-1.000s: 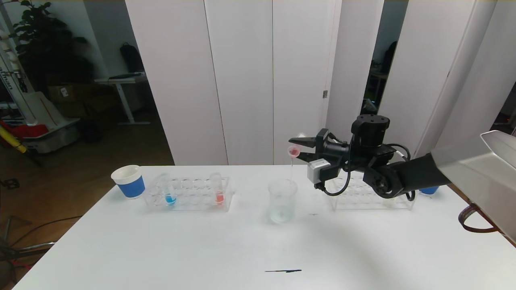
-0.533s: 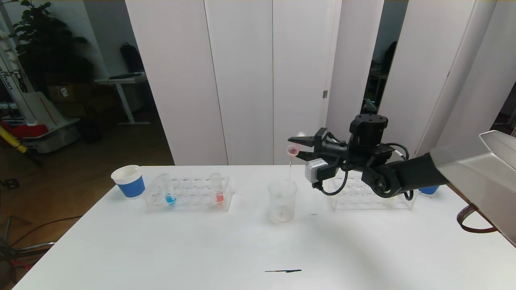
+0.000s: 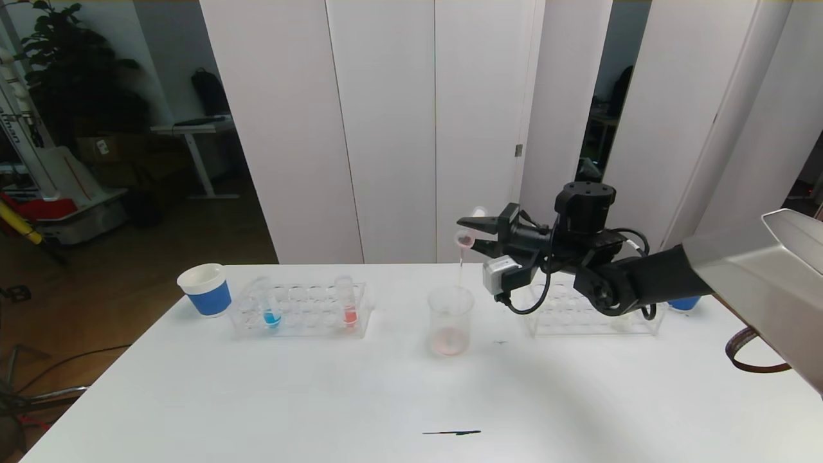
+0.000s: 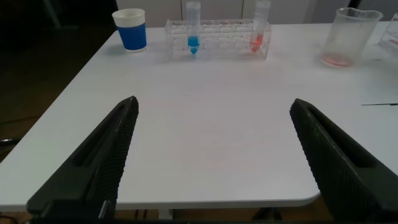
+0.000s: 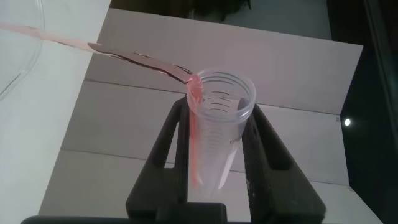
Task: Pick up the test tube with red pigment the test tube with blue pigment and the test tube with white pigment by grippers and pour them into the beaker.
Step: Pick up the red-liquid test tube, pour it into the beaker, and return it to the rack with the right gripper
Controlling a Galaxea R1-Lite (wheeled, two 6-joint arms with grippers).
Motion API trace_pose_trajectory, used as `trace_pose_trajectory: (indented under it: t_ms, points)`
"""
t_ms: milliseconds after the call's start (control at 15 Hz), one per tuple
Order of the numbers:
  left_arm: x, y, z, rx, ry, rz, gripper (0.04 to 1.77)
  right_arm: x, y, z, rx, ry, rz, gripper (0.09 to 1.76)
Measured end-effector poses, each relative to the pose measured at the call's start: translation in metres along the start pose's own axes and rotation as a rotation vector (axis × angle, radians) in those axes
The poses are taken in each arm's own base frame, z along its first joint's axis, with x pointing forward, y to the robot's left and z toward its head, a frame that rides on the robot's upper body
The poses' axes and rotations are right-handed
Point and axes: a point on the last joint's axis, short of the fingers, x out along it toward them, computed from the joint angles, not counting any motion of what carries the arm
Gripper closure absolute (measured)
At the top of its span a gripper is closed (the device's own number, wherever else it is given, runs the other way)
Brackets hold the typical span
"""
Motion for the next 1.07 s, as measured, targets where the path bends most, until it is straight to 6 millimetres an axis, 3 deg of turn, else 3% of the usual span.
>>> trace_pose_trajectory:
  t_ms: [533,1067]
  points:
    - [0.0000,0.0000,0.0000,0.000,0.000,0.000,0.07,0.0016,-0.0055,-0.0010,-0.148,-0.003,-0.021,1.26]
    - [0.0000,0.0000,0.0000,0.000,0.000,0.000,0.07,0.0019,-0.0084,-0.0009,-0.185,-0.005,-0.029,1.26]
